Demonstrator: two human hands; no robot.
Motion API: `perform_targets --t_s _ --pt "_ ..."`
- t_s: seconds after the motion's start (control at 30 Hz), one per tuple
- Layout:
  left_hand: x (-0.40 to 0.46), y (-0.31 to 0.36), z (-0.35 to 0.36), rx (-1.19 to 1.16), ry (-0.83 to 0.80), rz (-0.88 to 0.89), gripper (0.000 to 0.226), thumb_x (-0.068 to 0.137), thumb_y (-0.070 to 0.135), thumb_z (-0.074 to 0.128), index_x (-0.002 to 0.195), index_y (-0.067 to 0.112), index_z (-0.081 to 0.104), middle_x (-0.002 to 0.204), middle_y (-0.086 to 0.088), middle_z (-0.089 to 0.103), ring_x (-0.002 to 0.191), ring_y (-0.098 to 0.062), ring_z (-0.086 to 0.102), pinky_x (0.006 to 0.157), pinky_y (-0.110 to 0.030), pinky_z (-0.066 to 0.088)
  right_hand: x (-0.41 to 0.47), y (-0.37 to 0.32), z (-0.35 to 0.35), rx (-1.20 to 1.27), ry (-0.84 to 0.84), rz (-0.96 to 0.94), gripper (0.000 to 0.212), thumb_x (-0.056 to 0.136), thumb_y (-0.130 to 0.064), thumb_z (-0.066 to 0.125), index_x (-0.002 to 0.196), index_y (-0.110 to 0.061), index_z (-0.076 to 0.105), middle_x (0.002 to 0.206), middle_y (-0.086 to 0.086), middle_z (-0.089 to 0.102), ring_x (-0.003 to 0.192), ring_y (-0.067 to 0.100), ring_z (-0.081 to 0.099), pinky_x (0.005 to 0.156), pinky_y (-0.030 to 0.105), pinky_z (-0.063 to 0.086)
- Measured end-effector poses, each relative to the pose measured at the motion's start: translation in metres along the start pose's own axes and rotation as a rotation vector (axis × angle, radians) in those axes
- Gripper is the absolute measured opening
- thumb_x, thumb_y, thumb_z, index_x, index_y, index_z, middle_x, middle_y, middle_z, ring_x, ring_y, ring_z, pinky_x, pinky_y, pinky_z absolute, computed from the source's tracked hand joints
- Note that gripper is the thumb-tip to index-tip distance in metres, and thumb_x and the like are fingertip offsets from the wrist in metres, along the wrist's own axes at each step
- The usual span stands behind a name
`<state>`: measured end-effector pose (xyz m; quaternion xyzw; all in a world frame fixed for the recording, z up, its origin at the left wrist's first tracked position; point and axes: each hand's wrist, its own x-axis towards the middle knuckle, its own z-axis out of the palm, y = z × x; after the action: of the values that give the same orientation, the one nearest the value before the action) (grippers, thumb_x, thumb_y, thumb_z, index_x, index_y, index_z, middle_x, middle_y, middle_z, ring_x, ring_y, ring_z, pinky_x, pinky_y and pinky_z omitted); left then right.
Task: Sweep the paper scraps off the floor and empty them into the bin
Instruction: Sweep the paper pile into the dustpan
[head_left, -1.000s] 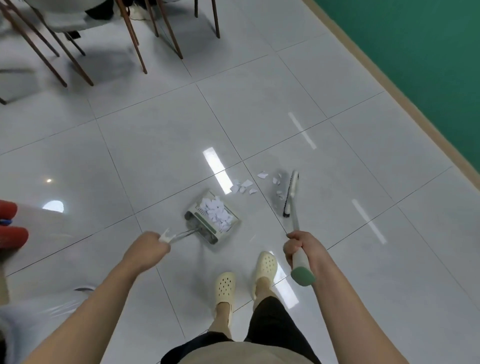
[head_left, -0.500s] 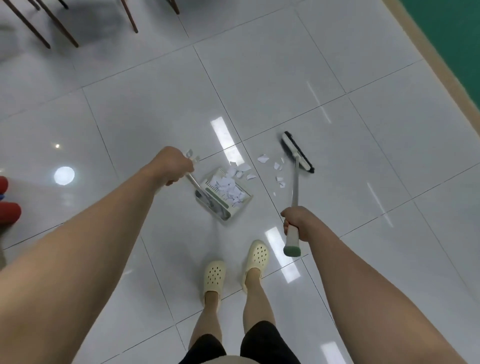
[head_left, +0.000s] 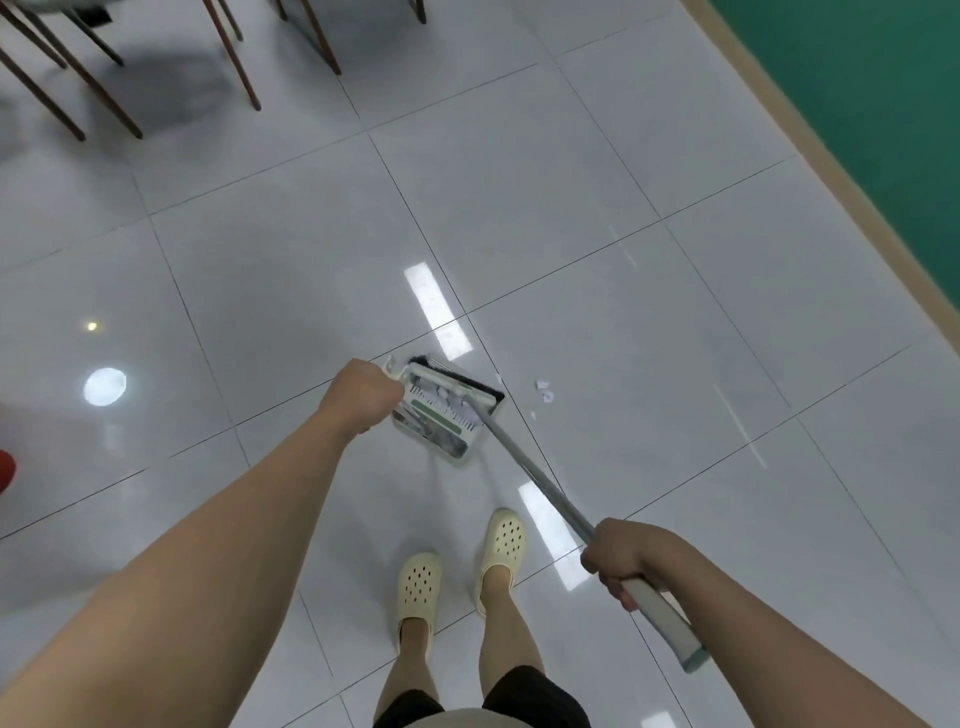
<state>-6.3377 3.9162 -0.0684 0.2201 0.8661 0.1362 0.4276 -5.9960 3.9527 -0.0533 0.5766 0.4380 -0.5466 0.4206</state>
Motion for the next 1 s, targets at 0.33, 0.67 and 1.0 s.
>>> perform_targets --t_s 0.33,0.67,1.0 --pt "-0.036 -0.059 -0.015 0.207 -0.088 0.057 0.025 0.081 0.019 0.064 0.065 0.012 0.047 0.059 -0.003 0.049 0.052 -0.024 0.043 0.053 -0.028 0.032 -0.070 0.074 0.014 0.334 0.050 -0.106 0.013 0.088 -0.011 0.054 0.085 -0.008 0.042 0.056 0.007 0.042 0.041 0.017 0.032 0.042 0.023 0.033" --pt "-0.053 -0.028 0.007 0.453 -0.201 0.195 0.028 0.088 0.021 0.064 0.066 0.013 0.047 0.065 -0.002 0.053 0.057 -0.018 0.048 0.050 -0.027 0.031 -0.013 0.053 -0.012 0.552 0.292 -0.094 0.015 0.093 -0.013 0.060 0.095 0.000 0.053 0.047 0.006 0.040 0.035 0.016 0.036 0.038 0.019 0.037" --pt "-0.063 -0.028 0.025 0.372 -0.142 0.141 0.022 0.085 0.018 0.064 0.070 0.016 0.048 0.071 0.000 0.056 0.068 -0.025 0.056 0.056 -0.027 0.036 0.041 0.030 0.052 0.049 0.070 0.094 0.020 0.072 0.004 0.041 0.087 0.006 0.053 0.054 0.016 0.061 0.057 0.030 0.063 0.061 0.036 0.055"
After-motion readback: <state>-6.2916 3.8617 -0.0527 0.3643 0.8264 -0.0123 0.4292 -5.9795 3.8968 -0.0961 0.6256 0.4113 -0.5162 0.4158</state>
